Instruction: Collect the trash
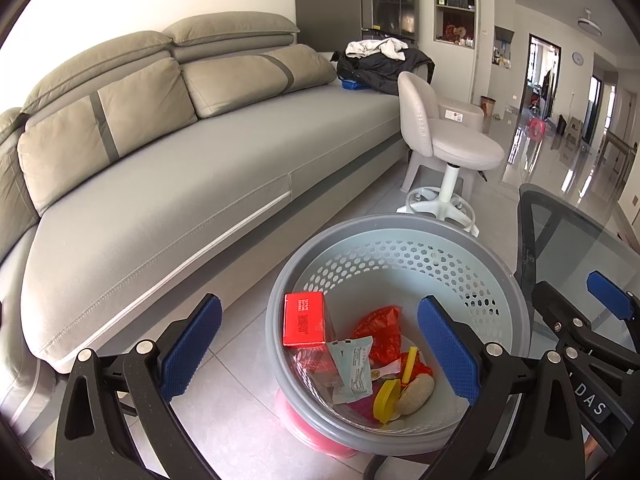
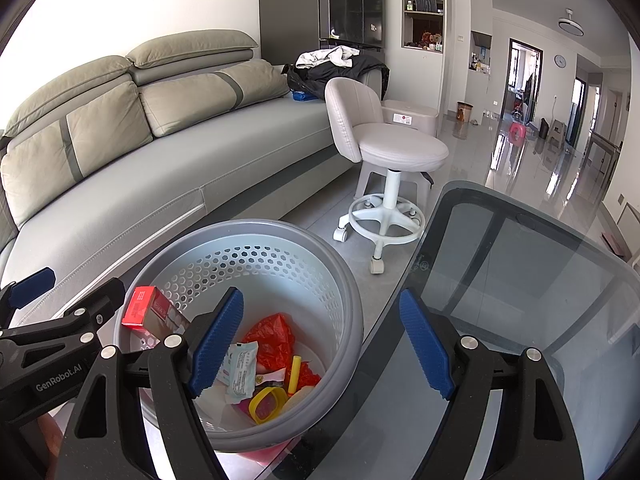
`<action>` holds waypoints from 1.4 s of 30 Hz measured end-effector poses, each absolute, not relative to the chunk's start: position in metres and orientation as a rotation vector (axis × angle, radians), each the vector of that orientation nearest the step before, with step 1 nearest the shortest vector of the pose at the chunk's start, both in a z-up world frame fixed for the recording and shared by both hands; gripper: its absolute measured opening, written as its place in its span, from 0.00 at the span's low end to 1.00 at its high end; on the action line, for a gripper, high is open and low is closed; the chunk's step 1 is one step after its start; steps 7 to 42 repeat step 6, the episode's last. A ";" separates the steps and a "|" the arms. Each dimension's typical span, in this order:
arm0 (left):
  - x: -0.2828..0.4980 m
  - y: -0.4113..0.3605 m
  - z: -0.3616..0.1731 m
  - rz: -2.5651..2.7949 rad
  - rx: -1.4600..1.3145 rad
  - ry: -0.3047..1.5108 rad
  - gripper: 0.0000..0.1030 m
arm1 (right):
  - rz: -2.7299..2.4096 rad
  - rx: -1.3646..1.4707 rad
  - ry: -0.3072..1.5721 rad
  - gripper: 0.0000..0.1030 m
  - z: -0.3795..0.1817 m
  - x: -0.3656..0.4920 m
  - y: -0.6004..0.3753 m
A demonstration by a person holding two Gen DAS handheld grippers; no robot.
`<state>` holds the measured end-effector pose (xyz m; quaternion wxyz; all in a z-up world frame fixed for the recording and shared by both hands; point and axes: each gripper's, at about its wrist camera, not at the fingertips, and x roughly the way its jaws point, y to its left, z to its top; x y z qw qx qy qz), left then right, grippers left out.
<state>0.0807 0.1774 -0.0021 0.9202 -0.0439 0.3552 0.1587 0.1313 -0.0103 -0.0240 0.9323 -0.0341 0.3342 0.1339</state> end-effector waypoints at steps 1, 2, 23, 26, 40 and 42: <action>0.081 0.177 -0.003 0.326 -0.091 0.732 0.94 | 0.274 -0.070 0.684 0.75 -0.024 0.131 -0.010; 0.081 0.177 -0.003 0.326 -0.091 0.732 0.94 | 0.275 -0.070 0.683 0.75 -0.024 0.132 -0.010; 0.081 0.176 -0.002 0.326 -0.086 0.731 0.94 | 0.275 -0.070 0.682 0.75 -0.023 0.131 -0.009; 0.081 0.176 -0.002 0.326 -0.086 0.731 0.94 | 0.275 -0.070 0.682 0.75 -0.023 0.131 -0.009; 0.081 0.176 -0.002 0.326 -0.086 0.731 0.94 | 0.275 -0.070 0.682 0.75 -0.023 0.131 -0.009; 0.081 0.176 -0.002 0.326 -0.086 0.731 0.94 | 0.275 -0.070 0.682 0.75 -0.023 0.131 -0.009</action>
